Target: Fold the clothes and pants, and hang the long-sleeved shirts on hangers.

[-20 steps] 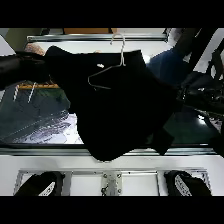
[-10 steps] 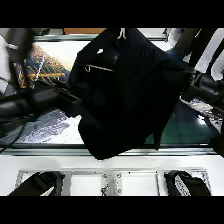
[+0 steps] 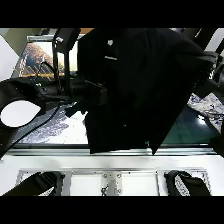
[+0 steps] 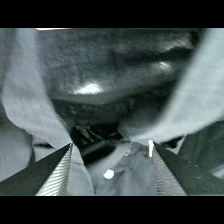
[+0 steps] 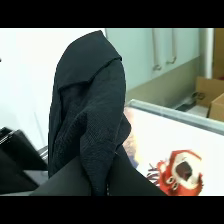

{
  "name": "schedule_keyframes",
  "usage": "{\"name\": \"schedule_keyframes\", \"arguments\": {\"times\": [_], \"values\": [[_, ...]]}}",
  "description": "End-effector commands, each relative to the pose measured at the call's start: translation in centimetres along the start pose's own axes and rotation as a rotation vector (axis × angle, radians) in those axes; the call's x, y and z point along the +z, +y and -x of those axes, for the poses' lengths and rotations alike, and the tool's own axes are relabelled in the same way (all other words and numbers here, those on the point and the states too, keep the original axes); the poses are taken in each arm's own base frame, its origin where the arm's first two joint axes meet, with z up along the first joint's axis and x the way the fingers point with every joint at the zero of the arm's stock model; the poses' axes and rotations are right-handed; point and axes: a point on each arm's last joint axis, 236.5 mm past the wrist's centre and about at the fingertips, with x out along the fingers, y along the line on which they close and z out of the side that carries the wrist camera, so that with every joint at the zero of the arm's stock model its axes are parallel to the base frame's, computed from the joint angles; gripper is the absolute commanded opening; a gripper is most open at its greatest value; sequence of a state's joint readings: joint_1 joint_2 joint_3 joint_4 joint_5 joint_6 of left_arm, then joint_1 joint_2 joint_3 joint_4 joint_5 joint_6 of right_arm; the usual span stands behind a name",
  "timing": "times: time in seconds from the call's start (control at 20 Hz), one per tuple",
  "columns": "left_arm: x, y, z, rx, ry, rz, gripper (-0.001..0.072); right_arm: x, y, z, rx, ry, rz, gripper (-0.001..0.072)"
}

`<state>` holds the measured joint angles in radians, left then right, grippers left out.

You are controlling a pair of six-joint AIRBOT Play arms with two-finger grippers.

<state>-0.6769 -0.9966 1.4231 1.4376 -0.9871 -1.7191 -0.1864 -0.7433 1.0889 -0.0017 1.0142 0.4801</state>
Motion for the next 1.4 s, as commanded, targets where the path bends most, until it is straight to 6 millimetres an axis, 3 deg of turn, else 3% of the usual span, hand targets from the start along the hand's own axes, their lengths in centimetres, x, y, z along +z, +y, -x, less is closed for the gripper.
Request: {"name": "schedule_keyframes", "arguments": {"times": [0.0,0.2,0.4,0.45,0.5,0.55,0.7,0.75,0.8,1.1,1.35], "values": [[1.2,-0.5,1.2,-0.02,-0.035,0.001,0.0506,1.6,-2.1,0.3,-0.113,-0.045,0.063,0.0008],[4.2,2.3,5.4,0.043,-0.172,0.031,0.0505,3.8,-5.2,2.0,-0.318,-0.075,0.195,0.0008],[3.9,4.1,6.5,0.09,-0.163,0.054,0.0504,9.2,-8.3,6.9,-0.627,-0.219,0.354,0.0008],[3.6,4.3,6.3,0.094,-0.148,0.057,0.0468,10.5,-8.7,8.4,-0.697,-0.245,0.402,0.0008],[3.2,4.4,6.0,0.097,-0.13,0.058,0.0354,11.6,-9.2,10.0,-0.76,-0.268,0.437,0.0008],[2.9,4.5,5.5,0.098,-0.113,0.06,0.0306,12.6,-9.7,11.8,-0.825,-0.295,0.458,0.0008],[2.1,5.0,3.9,0.105,-0.067,0.068,0.0303,15.3,-11.4,17.2,-1.018,-0.338,0.531,0.0008],[2.0,5.2,3.4,0.106,-0.056,0.071,0.0256,16.2,-11.8,18.9,-1.078,-0.349,0.557,0.0008],[1.8,5.3,2.9,0.109,-0.045,0.071,0.0015,17.4,-12.2,20.8,-1.144,-0.357,0.59,0.0008],[0.9,6.0,0.7,0.117,0.003,0.073,0.002,24.9,-13.9,30.7,-1.464,-0.4,0.742,0.0008],[0.3,6.3,-0.4,0.122,0.031,0.079,0.002,27.6,-14.9,37.1,-1.621,-0.45,0.759,0.0008]]}}
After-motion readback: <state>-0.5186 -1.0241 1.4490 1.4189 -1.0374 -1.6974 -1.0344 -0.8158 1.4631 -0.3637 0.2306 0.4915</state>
